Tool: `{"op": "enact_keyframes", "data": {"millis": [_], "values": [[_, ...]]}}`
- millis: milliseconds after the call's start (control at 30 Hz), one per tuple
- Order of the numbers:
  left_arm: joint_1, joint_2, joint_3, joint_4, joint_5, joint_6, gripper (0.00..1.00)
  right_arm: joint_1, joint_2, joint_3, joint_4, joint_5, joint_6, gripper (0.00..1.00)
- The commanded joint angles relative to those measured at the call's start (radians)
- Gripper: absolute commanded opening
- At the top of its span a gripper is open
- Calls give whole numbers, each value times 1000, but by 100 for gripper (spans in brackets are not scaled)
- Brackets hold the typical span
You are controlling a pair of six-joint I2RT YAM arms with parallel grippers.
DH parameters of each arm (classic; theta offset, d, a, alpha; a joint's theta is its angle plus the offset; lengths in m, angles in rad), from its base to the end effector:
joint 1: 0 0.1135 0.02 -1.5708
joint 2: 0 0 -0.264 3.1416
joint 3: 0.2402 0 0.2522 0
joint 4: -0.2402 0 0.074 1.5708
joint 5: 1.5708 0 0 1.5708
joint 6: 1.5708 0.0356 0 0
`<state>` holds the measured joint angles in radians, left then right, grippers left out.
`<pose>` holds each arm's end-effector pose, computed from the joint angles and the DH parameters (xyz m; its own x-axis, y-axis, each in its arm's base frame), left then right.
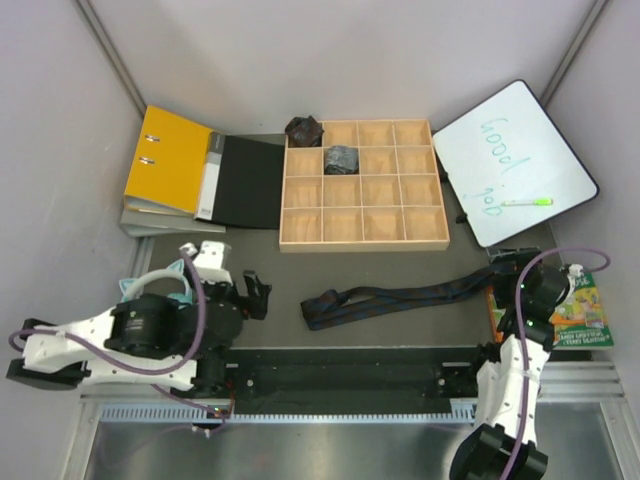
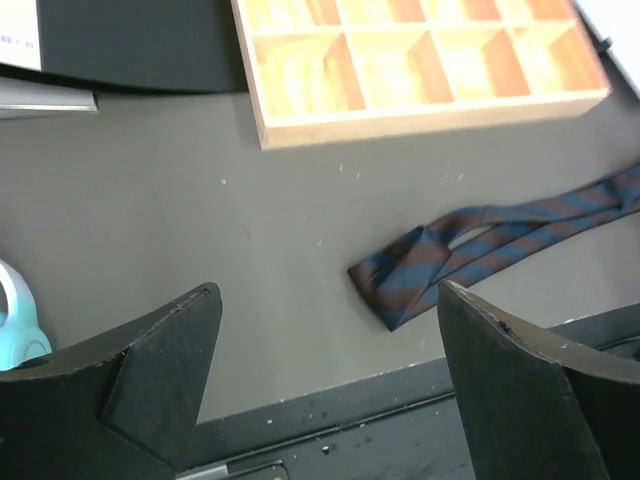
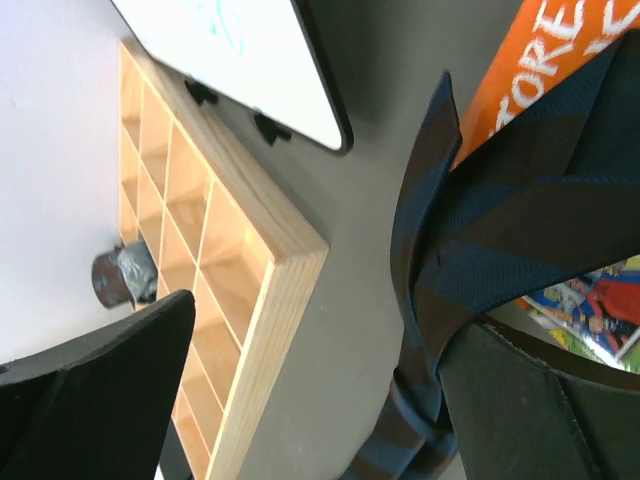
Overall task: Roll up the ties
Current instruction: Flatten out the tie at the center of the board.
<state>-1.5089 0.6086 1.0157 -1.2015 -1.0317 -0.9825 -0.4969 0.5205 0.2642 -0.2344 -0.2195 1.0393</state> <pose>0.0348 -0.0672 0.3507 -0.4198 -0.1305 -0.8982 0.2270 0.9431 -0.2431 0.1259 -0.0595 0.1895 0.0456 0.9324 -0.3586 0.5073 0.2876 0.8123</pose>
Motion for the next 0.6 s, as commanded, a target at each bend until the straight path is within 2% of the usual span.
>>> {"op": "enact_keyframes", "data": {"millis": [0, 133, 200, 267, 300, 400, 567], "values": [[-5, 197, -19, 82, 38, -41, 91, 1, -5, 111, -156, -101, -109, 99], [-4, 397, 32, 154, 61, 5, 91, 72, -82, 144, -226, -113, -163, 99], [16, 508, 43, 236, 129, 100, 97, 153, -88, 159, -230, -129, -170, 99], [93, 631, 66, 276, 249, 195, 97, 216, -74, 174, -244, -114, -192, 99], [110, 678, 78, 270, 254, 199, 95, 271, -60, 187, -256, -104, -200, 99], [121, 848, 170, 198, 210, 186, 96, 322, -40, 170, -247, -92, -202, 99], [165, 1000, 276, 247, 240, 316, 97, 324, -53, 112, -201, -129, -177, 99]]}}
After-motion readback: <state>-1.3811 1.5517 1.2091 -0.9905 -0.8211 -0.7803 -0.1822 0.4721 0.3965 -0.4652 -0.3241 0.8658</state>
